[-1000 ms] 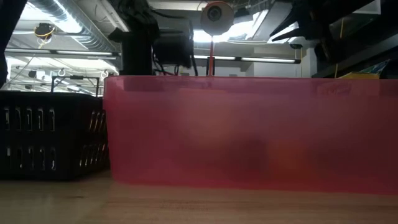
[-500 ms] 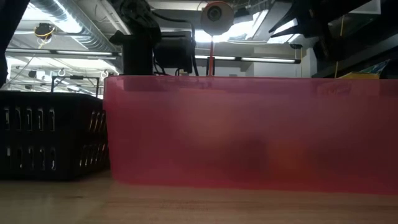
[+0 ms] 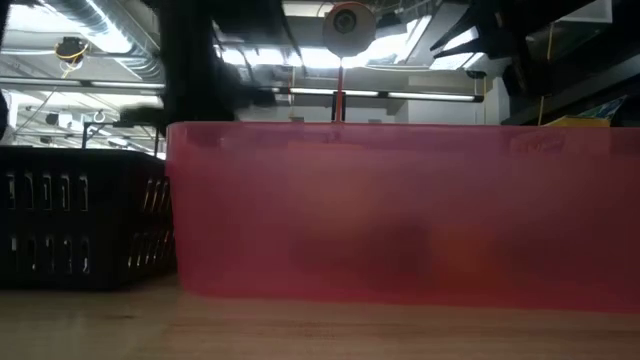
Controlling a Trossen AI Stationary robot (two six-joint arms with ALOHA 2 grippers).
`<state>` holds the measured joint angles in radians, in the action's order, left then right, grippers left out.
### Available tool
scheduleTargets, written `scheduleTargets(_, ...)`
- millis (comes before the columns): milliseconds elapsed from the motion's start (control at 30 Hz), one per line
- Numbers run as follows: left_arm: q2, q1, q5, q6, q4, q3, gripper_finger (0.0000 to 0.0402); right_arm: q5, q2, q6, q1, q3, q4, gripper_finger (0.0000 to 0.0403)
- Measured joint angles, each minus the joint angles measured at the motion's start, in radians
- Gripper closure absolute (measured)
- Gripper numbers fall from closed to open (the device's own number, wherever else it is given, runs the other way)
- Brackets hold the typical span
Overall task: Pick & Place School Supplies
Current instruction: Put the orange eraser into the black bin
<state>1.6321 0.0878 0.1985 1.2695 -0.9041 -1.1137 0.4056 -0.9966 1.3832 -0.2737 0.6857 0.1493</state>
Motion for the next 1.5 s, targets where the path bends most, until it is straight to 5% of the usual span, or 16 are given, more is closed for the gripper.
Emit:
scheduleTargets(233,-0.211,0.138,-0.046,0.064,-0.035,0.001,0.0372,0.005,0.000,-0.001,0.006,0.000,0.000,0.0362)
scheduleTargets(367,-0.241,0.184,-0.152,-0.064,-0.004,0.000,0.0372,0.005,0.000,-0.003,0.008,0.000,-0.001,0.0362)
scheduleTargets(733,-0.145,0.210,-0.230,-0.464,0.031,0.000,0.0372,-0.003,0.000,-0.011,0.024,0.000,-0.007,0.0362)
scheduleTargets(1000,-0.067,0.248,-0.251,-0.522,0.128,0.000,0.0370,-0.002,0.000,-0.006,0.022,0.000,-0.030,0.0362)
scheduleTargets(1400,-0.060,0.244,-0.211,-0.483,0.138,-0.001,0.0220,-0.002,0.000,-0.007,0.021,0.000,-0.034,0.0362)
scheduleTargets(1500,-0.079,0.232,-0.078,-0.363,0.061,-0.002,0.0199,-0.002,0.000,-0.007,0.021,0.000,-0.034,0.0362)
